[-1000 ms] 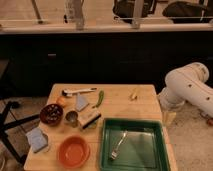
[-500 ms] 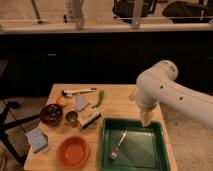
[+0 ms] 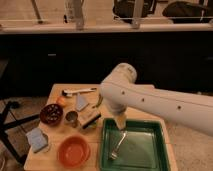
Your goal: Place eraser in red bowl
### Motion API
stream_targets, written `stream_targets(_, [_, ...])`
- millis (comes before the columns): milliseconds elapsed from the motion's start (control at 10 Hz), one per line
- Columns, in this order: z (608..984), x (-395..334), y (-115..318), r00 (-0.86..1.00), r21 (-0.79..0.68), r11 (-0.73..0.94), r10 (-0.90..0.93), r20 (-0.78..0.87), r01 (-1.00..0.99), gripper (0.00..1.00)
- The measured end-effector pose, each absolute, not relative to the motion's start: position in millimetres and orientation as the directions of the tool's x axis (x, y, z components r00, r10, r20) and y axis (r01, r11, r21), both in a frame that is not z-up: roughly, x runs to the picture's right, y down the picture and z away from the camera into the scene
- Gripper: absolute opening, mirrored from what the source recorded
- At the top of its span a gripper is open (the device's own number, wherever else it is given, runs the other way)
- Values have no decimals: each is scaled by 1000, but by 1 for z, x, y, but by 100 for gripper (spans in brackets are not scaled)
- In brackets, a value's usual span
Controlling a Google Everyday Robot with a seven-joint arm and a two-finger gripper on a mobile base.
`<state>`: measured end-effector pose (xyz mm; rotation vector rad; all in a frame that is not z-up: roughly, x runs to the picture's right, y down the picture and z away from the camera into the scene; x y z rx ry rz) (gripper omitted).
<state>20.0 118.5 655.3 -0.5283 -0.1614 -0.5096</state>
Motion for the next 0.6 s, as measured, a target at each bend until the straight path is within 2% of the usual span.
stream_targets(300, [665,-29,128,809,-429,686,-485,332,588,80])
stream_targets(600, [665,-27,129,809,-436,681,-487,329,588,80])
